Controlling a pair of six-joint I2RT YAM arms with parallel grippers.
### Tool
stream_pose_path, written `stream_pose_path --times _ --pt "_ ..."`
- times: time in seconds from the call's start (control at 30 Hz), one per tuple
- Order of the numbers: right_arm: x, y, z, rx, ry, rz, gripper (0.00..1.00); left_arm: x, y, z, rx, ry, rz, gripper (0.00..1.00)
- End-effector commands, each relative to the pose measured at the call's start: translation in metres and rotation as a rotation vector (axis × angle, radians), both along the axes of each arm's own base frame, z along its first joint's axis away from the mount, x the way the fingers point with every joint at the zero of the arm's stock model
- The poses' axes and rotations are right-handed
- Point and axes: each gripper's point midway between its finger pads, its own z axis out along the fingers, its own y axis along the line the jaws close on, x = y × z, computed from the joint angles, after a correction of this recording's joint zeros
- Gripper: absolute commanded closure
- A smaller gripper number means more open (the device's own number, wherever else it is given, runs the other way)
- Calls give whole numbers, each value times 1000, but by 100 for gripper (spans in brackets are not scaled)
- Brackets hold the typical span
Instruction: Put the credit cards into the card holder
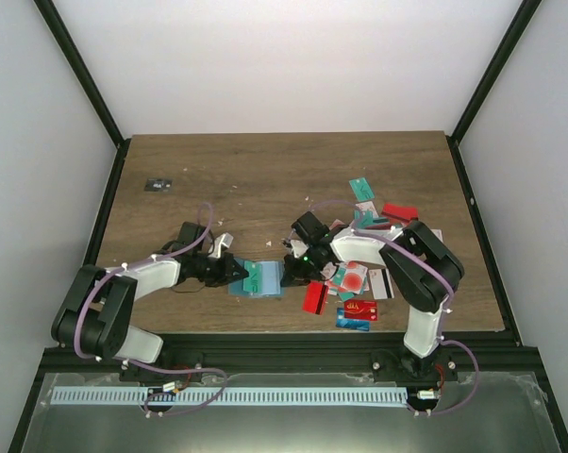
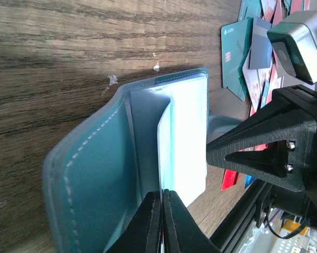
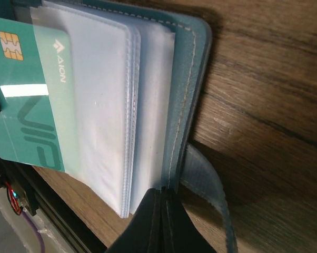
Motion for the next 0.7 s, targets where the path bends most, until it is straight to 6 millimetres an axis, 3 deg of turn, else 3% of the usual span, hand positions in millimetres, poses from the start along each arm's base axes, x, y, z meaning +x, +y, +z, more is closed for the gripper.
stream_pose_path --times 0.0,0.67 --pt "7 1 -13 -13 10 -28 99 -2 2 -9 10 2 1 96" --pt "15 14 -10 16 16 -17 99 2 -9 -19 -37 30 31 96"
